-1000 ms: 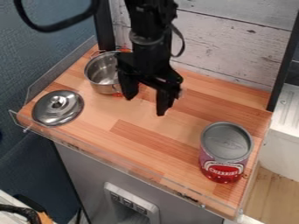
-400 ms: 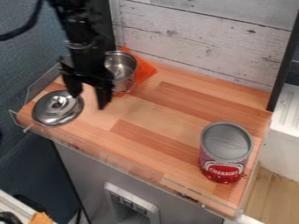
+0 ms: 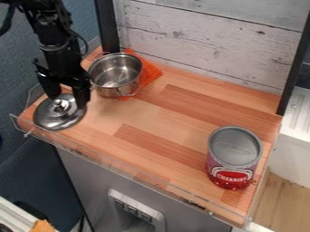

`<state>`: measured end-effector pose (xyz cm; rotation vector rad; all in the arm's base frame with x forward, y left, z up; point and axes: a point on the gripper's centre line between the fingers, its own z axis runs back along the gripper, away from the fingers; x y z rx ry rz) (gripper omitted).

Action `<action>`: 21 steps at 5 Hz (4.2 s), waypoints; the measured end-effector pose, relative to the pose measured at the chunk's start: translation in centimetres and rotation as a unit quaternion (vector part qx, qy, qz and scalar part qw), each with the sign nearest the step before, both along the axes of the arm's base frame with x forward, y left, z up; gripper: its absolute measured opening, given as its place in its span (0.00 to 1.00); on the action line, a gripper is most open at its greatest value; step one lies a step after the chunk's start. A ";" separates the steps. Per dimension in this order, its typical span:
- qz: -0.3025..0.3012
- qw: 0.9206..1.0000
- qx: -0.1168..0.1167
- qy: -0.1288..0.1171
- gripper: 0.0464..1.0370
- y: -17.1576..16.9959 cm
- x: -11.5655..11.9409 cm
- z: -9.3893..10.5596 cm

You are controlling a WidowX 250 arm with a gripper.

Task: Placing the silver lid on the right side of the counter

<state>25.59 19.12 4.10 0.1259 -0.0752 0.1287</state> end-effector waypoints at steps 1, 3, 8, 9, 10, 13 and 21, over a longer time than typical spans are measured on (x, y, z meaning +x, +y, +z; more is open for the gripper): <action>0.014 1.000 0.004 0.004 0.96 1.7 -0.3 -0.1; 0.035 0.999 0.002 0.037 0.96 2.8 -1.6 -1.8; 0.055 0.998 -0.002 0.044 0.23 2.8 -1.8 -2.0; 0.073 0.996 -0.004 0.045 0.23 2.3 -2.3 0.7; 0.086 0.996 -0.008 0.028 0.23 1.7 -1.7 4.4; -0.016 1.000 0.012 -0.011 0.23 -11.7 4.9 9.2; -0.130 0.990 -0.019 0.047 0.59 -23.6 11.7 -1.0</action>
